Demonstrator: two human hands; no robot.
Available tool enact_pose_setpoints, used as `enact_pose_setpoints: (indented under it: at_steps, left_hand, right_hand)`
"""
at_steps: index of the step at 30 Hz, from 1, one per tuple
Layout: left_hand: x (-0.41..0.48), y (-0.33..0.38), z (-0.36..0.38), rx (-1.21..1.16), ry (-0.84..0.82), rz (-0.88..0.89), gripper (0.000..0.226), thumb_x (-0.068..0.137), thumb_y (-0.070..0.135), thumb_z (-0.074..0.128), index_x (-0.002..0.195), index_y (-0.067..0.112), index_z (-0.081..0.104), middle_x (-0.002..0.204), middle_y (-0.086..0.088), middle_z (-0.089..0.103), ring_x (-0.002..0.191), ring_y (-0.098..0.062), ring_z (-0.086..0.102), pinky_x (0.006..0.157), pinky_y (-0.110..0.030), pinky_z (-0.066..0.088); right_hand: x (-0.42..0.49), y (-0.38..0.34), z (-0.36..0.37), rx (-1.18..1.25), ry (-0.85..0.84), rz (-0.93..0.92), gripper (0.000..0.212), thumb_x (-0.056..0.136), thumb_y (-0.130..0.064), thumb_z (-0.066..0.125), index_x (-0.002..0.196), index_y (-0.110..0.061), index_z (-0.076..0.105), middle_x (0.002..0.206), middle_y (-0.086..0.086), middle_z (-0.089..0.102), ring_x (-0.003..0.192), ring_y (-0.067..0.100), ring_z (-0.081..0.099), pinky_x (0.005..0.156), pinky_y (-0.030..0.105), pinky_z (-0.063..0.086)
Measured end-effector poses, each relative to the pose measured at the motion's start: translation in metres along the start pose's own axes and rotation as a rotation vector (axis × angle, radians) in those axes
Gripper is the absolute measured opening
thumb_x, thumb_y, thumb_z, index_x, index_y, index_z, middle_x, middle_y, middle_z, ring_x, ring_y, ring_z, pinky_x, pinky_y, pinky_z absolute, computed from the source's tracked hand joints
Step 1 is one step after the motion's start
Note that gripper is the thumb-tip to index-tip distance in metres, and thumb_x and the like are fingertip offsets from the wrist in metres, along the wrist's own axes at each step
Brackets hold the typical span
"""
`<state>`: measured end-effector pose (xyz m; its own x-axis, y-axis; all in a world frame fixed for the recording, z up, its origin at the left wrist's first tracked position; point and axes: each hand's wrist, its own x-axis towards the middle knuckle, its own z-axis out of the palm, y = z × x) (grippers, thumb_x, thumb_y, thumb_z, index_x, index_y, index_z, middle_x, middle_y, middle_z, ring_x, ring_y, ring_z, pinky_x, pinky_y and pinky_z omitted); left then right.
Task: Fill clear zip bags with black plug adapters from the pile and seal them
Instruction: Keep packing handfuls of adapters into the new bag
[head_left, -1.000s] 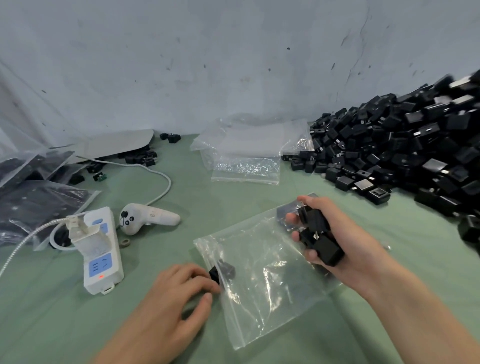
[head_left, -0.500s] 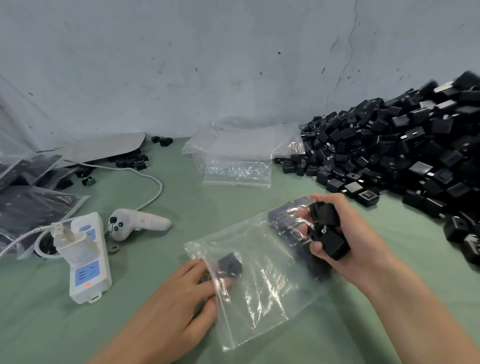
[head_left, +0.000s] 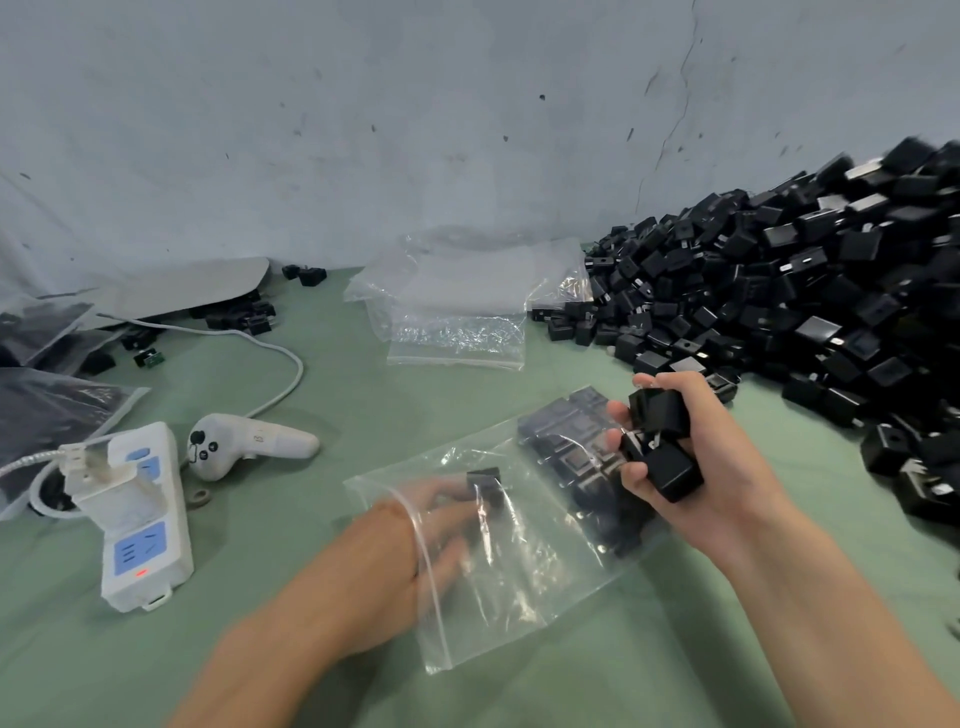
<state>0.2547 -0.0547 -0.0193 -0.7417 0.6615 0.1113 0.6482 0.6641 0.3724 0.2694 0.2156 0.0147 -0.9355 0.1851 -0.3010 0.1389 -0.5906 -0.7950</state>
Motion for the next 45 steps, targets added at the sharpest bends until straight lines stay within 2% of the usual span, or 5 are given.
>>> enact_pose_setpoints:
  at_steps: [12, 15, 22, 38, 45]
  left_hand:
    - [0.030, 0.009, 0.021, 0.460, 0.040, -0.115, 0.068, 0.092, 0.062, 0.000, 0.129, 0.039, 0.052, 0.132, 0.008, 0.052, 0.081, -0.009, 0.069, 0.068, -0.019, 0.054]
    - [0.046, 0.015, 0.030, 0.406, 0.019, -0.234, 0.116, 0.066, 0.079, -0.027, 0.141, 0.031, 0.048, 0.132, -0.003, 0.047, 0.104, -0.020, 0.060, 0.082, -0.023, 0.045]
    - [0.042, 0.019, 0.017, 0.578, 0.038, 0.001, 0.052, 0.094, 0.040, 0.031, 0.107, 0.018, 0.076, 0.102, 0.000, 0.073, 0.094, -0.018, 0.068, 0.086, -0.031, 0.056]
    - [0.019, -0.003, 0.020, 0.065, 0.163, -0.016, 0.047, 0.095, 0.029, 0.039, 0.133, 0.015, 0.063, 0.141, 0.002, 0.057, 0.130, -0.016, 0.054, 0.112, -0.024, 0.034]
    - [-0.036, -0.013, -0.012, -0.216, 0.762, -0.493, 0.033, 0.069, 0.018, 0.040, 0.074, 0.035, 0.068, 0.067, 0.017, 0.067, 0.063, 0.000, 0.060, 0.059, -0.016, 0.045]
  right_hand:
    - [0.004, -0.010, -0.016, 0.070, 0.026, -0.007, 0.023, 0.079, -0.033, 0.069, 0.096, -0.021, 0.058, 0.087, 0.006, 0.067, 0.068, 0.021, 0.059, 0.043, 0.023, 0.040]
    - [0.005, -0.013, -0.021, 0.100, 0.049, -0.020, 0.026, 0.078, -0.033, 0.070, 0.098, -0.022, 0.057, 0.089, 0.006, 0.068, 0.068, 0.020, 0.060, 0.043, 0.024, 0.041]
    - [0.007, -0.017, -0.029, 0.176, 0.086, -0.021, 0.023, 0.081, -0.032, 0.067, 0.099, -0.021, 0.059, 0.091, 0.007, 0.068, 0.067, 0.023, 0.060, 0.044, 0.023, 0.042]
    - [0.000, -0.016, -0.019, 0.170, -0.005, 0.069, 0.022, 0.087, -0.036, 0.061, 0.105, -0.022, 0.064, 0.092, 0.010, 0.071, 0.065, 0.022, 0.062, 0.042, 0.021, 0.040]
    - [-0.006, 0.001, 0.003, 0.232, -0.164, 0.312, 0.036, 0.085, -0.038, 0.059, 0.111, -0.017, 0.073, 0.094, 0.010, 0.066, 0.067, 0.023, 0.063, 0.038, 0.020, 0.041]
